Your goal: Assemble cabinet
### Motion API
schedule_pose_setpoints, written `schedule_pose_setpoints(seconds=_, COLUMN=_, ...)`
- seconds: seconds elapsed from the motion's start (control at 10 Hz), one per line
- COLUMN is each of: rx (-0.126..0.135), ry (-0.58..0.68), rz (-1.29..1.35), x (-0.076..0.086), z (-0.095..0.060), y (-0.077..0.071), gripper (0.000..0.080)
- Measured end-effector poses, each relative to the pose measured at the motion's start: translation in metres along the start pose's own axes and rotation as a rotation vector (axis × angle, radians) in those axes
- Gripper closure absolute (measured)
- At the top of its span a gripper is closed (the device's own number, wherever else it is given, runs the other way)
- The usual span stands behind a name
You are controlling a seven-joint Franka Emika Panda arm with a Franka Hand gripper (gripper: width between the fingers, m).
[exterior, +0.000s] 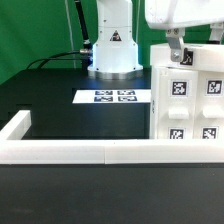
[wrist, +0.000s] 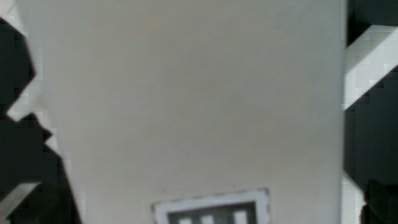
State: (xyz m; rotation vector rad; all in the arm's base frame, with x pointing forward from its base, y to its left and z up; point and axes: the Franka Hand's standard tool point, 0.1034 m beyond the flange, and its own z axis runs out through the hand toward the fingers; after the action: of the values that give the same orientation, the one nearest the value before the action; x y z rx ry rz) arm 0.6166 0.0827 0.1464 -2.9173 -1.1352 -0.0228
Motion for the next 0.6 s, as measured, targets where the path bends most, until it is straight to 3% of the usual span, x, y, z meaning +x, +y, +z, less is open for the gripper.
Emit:
schedule_pose_setpoints(seconds=0.1, rx=0.0, ry=0.0, rz=0.003, x=-0.0002, z=-0.0001, y=0.0004, gripper=0.0024)
schedule_pose_setpoints(seconds=0.2, rx=0.0, ry=0.0, rz=0.006, x=-0.001, z=-0.0002, y=0.0016, gripper=0.0219)
schedule_pose_setpoints(seconds=0.6, rx=0.0, ry=0.001, rz=0.142, x=-0.0015, z=-0.0001, y=0.0022, gripper=0.0246)
